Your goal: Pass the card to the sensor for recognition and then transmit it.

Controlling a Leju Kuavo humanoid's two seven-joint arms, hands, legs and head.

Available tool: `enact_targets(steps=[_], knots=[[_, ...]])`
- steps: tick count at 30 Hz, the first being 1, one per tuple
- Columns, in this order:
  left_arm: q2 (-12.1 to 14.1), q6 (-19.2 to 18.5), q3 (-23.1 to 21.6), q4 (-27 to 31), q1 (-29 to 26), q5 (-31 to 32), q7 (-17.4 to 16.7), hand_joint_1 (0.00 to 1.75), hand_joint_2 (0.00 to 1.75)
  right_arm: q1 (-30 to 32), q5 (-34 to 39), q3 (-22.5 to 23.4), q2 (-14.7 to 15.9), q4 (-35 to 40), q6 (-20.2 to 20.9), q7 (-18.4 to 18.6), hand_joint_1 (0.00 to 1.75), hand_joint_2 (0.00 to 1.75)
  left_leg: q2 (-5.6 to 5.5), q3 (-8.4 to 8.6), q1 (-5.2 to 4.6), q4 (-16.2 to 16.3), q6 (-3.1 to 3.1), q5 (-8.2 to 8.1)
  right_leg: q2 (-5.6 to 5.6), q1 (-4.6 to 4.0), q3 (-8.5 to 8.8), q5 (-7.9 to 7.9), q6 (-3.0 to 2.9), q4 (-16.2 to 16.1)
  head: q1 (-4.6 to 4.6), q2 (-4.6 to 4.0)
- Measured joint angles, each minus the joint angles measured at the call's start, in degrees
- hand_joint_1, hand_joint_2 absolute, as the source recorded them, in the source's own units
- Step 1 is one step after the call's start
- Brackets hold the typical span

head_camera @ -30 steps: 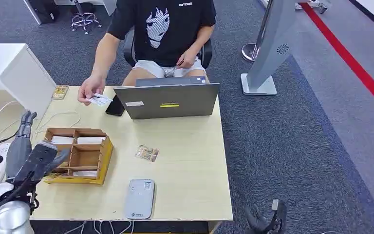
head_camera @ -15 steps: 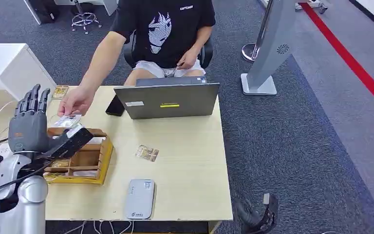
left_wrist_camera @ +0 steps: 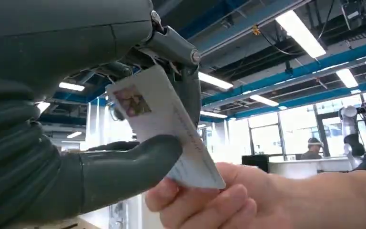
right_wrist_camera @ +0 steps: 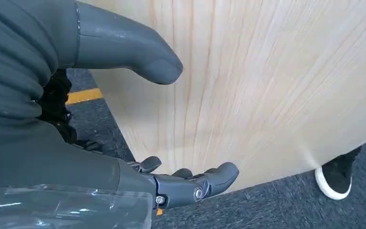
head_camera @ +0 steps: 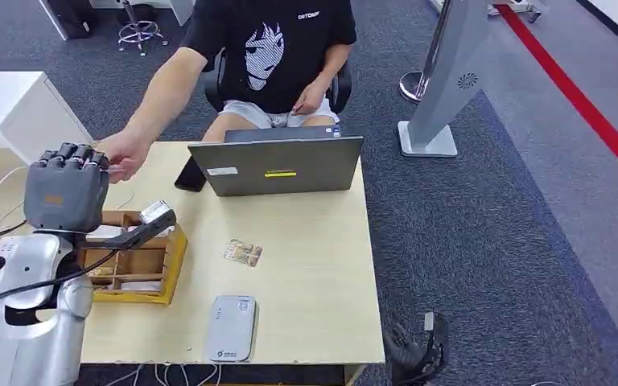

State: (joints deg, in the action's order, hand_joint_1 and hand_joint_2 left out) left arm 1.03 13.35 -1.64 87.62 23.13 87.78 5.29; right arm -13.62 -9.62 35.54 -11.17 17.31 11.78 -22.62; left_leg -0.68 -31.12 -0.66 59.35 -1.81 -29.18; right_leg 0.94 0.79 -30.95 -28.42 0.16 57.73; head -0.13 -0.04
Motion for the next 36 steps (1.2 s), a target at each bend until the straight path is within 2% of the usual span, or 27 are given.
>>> enact_targets(steps=[6,9,12,16,20,30,36], knots=[[0.2,0.0,-0.5,-0.3,0.1,0.0,0.0,1.75,1.75,0.0,0.2,0.0,0.0,0.0,-0.4,0.0,0.0,1.75,0.0,-0.01,0.0,0.0,0.0,0.0,0.0,0.0,0.0,0.0,0.0,0.0,0.02,0.0],[-0.2,0.1,-0.6,-0.3,-0.5,-1.0,1.4,1.75,1.75,0.0,1.0,0.0,0.0,0.0,-0.4,-0.3,0.0,1.75,0.01,0.0,0.0,0.0,0.0,0.0,0.0,0.0,0.0,0.0,0.0,0.0,0.02,0.0],[-1.6,1.0,-1.5,1.8,-4.1,-3.7,3.8,1.75,1.75,0.3,2.0,0.0,0.0,0.0,-0.4,-0.9,0.0,1.75,0.0,-0.01,-0.01,0.0,0.0,0.0,0.01,0.01,-0.01,0.0,0.0,0.0,0.02,0.0],[-4.1,2.5,-4.7,6.2,-11.2,-6.8,6.4,1.75,1.75,0.9,3.1,0.0,0.0,0.3,-0.4,-1.6,0.0,1.75,0.02,-0.11,-0.04,0.0,-0.04,-0.03,0.02,0.02,-0.09,0.0,0.0,0.0,0.02,0.0],[-6.1,2.8,-8.6,9.3,-16.8,-9.3,7.5,1.75,1.75,1.5,3.6,0.1,0.0,0.7,-0.4,-2.0,0.0,1.75,0.01,-0.21,-0.06,0.0,-0.04,-0.04,0.01,0.05,-0.19,0.0,0.01,-0.1,0.02,0.0],[-8.2,1.5,-12.8,8.9,-21.7,-10.7,9.1,1.75,1.75,2.1,4.4,0.1,0.0,1.1,-0.5,-2.2,0.0,1.75,0.01,-0.2,-0.05,0.0,-0.05,0.05,0.01,0.04,-0.22,0.06,0.04,-0.1,0.0,0.0],[-8.5,0.4,-15.0,6.8,-23.1,-10.1,9.2,1.75,1.75,2.3,4.9,0.2,0.1,1.4,-0.4,-2.5,0.0,1.75,0.0,-0.22,-0.06,0.0,-0.05,0.05,0.01,0.04,-0.22,0.06,0.04,-0.1,0.0,0.0]])
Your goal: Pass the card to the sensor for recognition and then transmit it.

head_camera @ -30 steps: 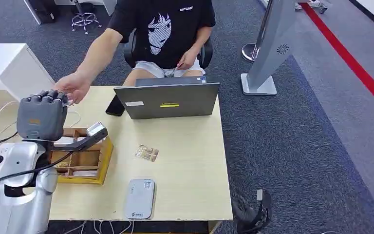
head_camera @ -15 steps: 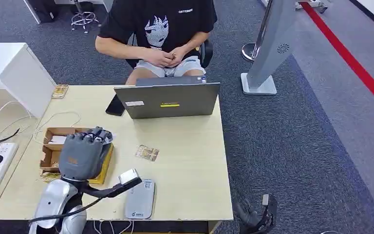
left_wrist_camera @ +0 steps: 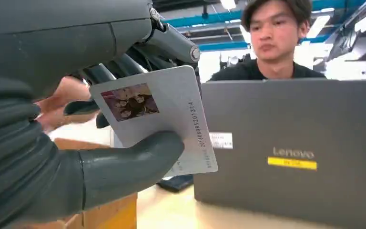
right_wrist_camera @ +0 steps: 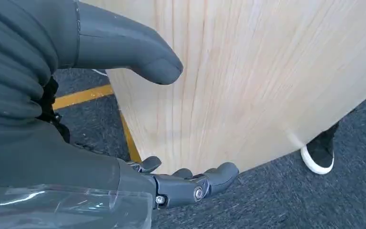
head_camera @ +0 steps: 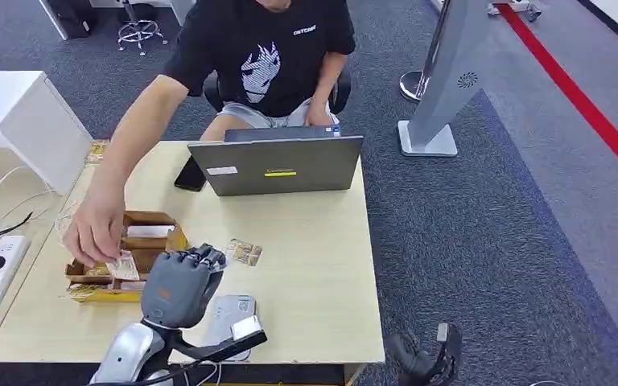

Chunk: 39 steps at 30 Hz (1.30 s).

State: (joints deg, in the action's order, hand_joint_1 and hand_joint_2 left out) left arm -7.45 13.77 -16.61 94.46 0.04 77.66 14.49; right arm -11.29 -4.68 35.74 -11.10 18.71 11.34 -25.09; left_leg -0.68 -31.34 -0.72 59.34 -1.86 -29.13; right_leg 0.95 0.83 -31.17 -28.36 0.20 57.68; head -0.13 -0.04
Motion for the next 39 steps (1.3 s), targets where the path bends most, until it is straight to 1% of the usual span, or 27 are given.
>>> enact_targets(steps=[5,10,29,36,39], knots=[[-0.2,-1.1,-1.4,-1.8,-1.3,-0.3,-0.4,1.75,1.75,0.2,0.3,0.0,0.1,0.0,0.0,-0.3,0.0,1.75,-0.01,-0.03,-0.01,0.0,0.0,0.0,-0.01,0.0,-0.01,0.0,0.0,0.0,0.02,0.0],[-0.3,-1.6,-1.7,-3.4,-2.0,-0.6,-0.4,1.75,1.75,0.5,0.5,0.0,0.2,0.0,0.1,-0.4,0.0,1.75,0.0,-0.02,0.0,0.0,0.0,0.0,-0.01,0.0,-0.02,0.01,0.01,0.0,0.0,0.0],[-0.3,-3.7,-2.9,-5.8,-3.1,-0.2,-1.3,1.75,1.75,0.9,0.7,0.1,0.2,0.3,1.1,-0.7,0.0,1.75,0.0,-0.03,0.0,0.0,0.0,0.0,-0.01,0.0,-0.02,0.02,0.02,0.0,0.02,0.0],[-0.1,-4.0,-3.2,-7.0,-3.3,-0.7,-3.0,1.75,1.75,1.0,0.9,0.1,0.2,0.3,1.1,-0.7,0.0,1.75,0.0,-0.02,0.0,0.0,0.0,0.0,-0.01,0.0,-0.02,0.02,0.03,0.0,0.0,0.0],[0.0,-4.0,-3.2,-7.4,-3.3,-1.0,-3.2,1.75,1.75,1.1,0.9,0.1,0.2,0.3,1.1,-0.7,0.0,1.75,0.0,-0.02,0.0,0.0,0.0,0.0,-0.01,0.0,-0.02,0.02,0.03,0.0,0.0,0.0]])
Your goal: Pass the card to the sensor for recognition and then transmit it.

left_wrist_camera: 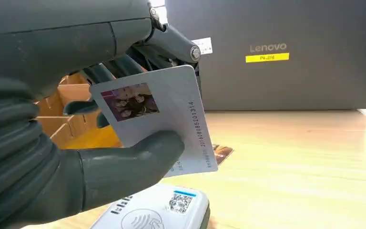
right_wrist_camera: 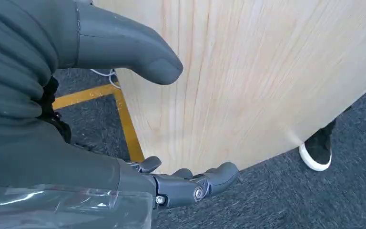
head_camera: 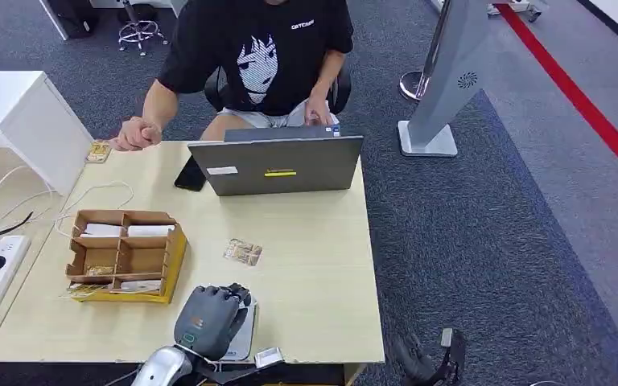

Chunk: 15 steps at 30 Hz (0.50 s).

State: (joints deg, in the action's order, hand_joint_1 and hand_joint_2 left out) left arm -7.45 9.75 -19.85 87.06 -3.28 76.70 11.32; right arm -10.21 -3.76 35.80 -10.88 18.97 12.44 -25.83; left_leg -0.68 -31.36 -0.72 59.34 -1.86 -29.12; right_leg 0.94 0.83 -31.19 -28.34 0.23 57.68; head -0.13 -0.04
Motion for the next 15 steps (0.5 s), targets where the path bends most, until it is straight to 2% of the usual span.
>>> enact_targets(steps=[15], knots=[[0.3,-1.0,0.0,-0.9,-0.3,-1.0,-1.1,1.75,1.75,0.2,0.2,0.6,0.3,0.0,0.0,-0.1,0.0,1.75,0.0,0.0,0.0,0.0,0.0,0.0,0.0,0.0,0.0,0.0,0.01,0.0,0.0,0.0]])
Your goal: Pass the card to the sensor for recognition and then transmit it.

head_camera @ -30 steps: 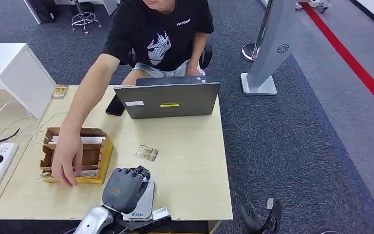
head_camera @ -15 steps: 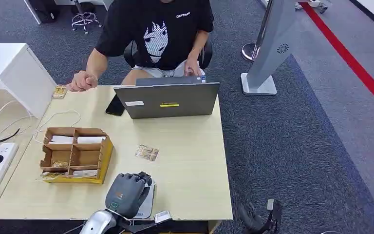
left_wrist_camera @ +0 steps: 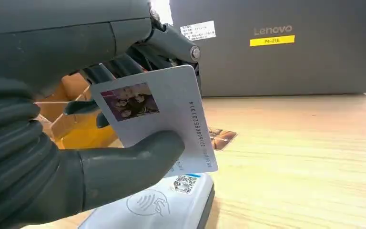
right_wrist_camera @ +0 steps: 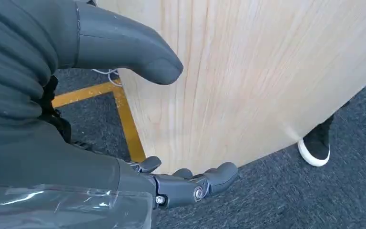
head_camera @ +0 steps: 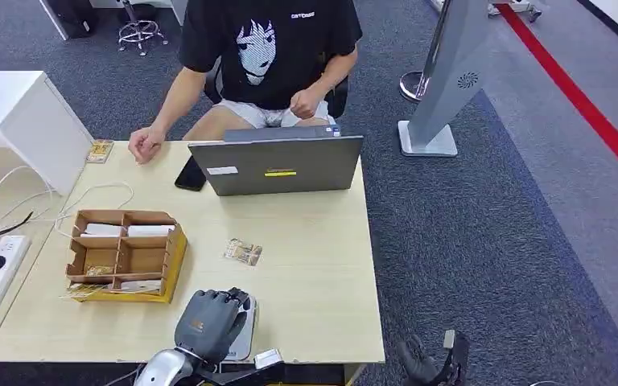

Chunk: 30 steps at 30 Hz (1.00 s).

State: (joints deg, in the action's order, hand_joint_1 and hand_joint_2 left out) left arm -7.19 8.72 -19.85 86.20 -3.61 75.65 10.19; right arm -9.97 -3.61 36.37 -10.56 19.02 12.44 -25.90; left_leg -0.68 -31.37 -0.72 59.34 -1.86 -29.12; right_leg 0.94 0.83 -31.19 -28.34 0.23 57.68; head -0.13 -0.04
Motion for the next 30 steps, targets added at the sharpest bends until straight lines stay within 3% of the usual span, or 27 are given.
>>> enact_targets(steps=[30], knots=[[0.3,-1.8,0.0,-1.5,-0.1,-1.4,-0.5,1.75,1.75,0.0,-0.5,0.5,0.2,0.0,0.2,0.0,0.0,1.75,0.0,0.0,0.0,0.0,0.0,0.0,0.0,0.0,0.0,0.01,0.02,0.0,0.0,0.0]])
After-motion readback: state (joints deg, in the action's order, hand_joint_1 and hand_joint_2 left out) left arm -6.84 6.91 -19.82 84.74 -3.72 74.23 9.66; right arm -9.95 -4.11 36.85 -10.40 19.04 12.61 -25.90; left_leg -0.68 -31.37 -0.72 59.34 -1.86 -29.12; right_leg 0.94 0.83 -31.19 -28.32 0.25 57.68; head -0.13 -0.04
